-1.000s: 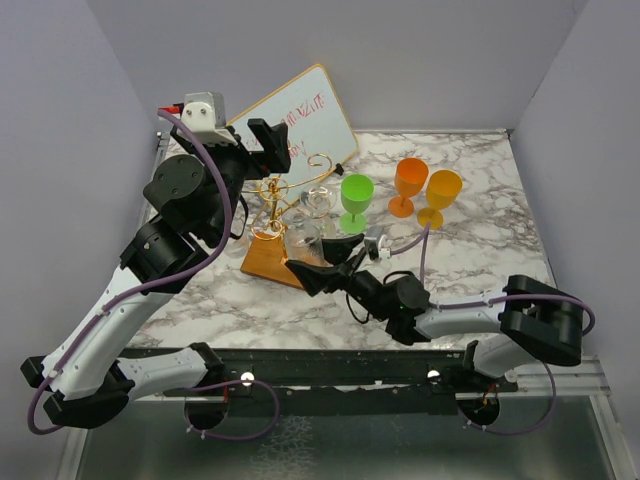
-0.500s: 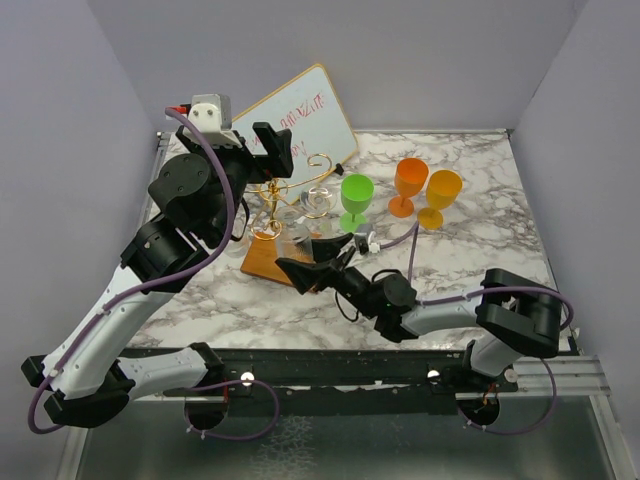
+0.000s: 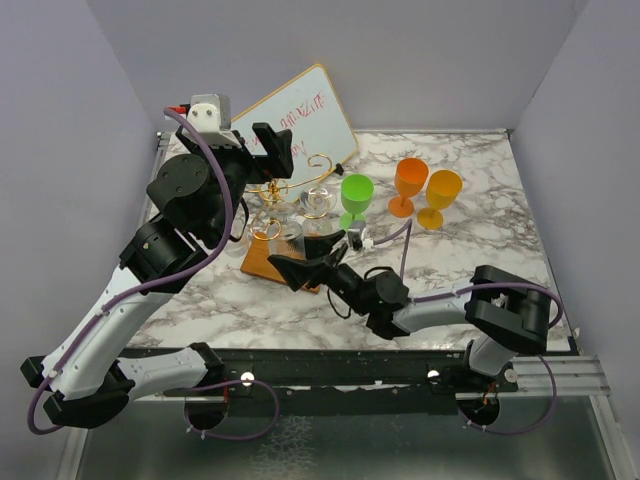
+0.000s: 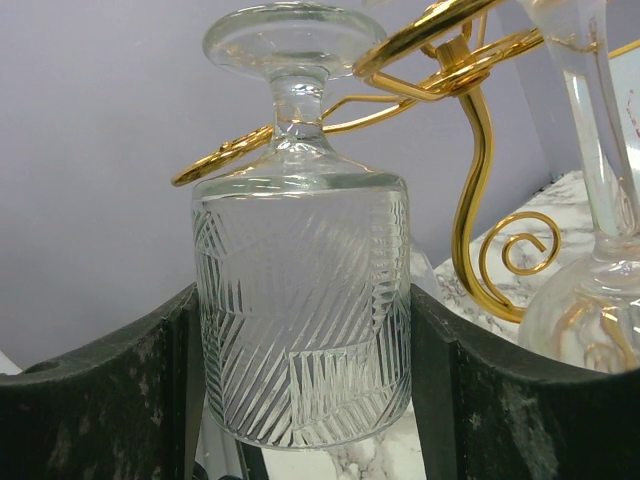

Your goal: Place the wine glass upside down on the wine glass rack

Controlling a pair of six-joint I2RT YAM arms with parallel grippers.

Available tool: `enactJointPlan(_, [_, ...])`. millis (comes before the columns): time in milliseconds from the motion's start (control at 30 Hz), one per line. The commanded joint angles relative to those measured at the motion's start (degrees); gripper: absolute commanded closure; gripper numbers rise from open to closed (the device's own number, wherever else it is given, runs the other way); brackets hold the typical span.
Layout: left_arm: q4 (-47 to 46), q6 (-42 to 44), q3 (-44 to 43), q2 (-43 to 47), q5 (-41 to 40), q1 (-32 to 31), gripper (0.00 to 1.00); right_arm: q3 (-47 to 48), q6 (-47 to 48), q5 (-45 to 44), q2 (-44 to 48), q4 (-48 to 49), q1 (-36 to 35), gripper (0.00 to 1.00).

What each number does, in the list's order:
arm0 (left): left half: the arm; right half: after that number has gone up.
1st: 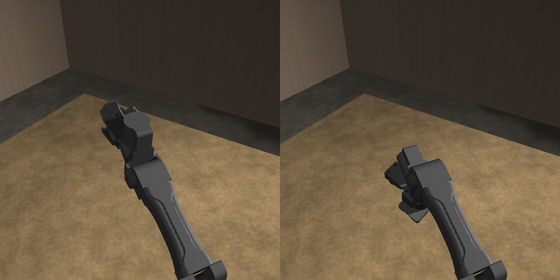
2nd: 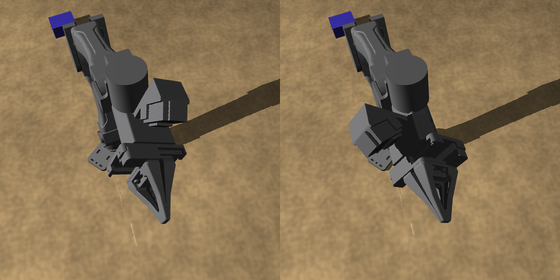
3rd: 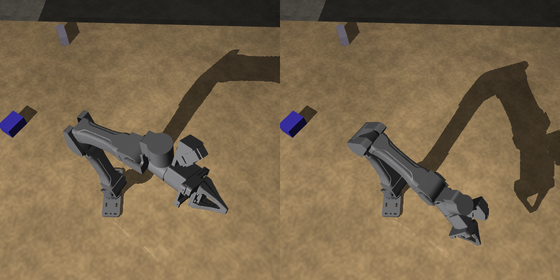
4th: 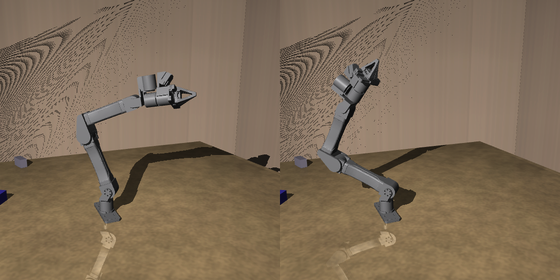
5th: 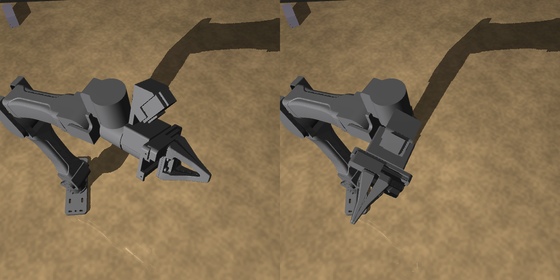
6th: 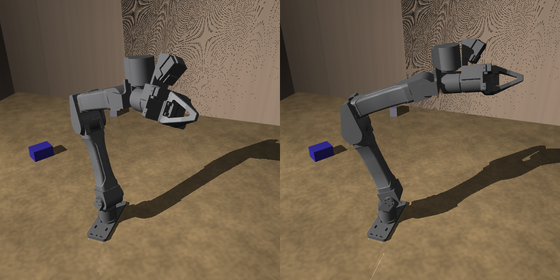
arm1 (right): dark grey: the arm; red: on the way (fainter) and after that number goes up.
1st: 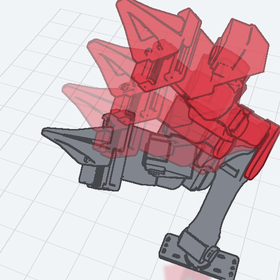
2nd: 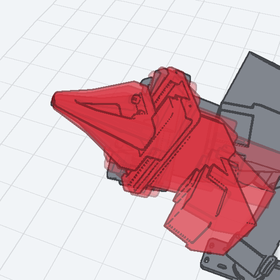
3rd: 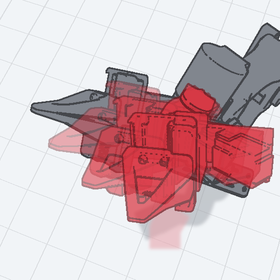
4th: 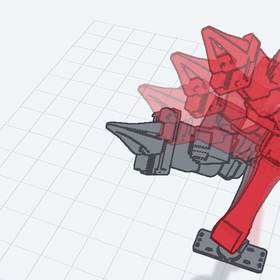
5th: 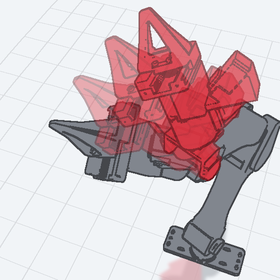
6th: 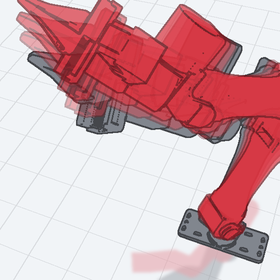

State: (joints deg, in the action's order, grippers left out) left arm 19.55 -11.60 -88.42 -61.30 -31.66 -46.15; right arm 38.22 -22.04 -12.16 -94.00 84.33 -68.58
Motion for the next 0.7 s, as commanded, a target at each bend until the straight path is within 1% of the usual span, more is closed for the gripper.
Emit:
enactJointPlan(0, [1.3, -0.3, -1.2, 0.9, 1.0, 0.0, 0.01, 2.5, -1.5, 2.3, -1.0, 4.3, -0.3, 0.99])
enactJointPlan(333, [1.5, -0.3, -1.2, 1.0, 1.2, 0.0, 0.01, 4.5, -2.7, 3.0, -2.2, 1.1, -0.4, 0.99])
enactJointPlan(667, [1.7, -0.4, -1.3, 1.2, 1.3, -0.1, 0.01, 6.5, -3.0, 7.3, -2.9, -0.9, -0.2, 0.99])
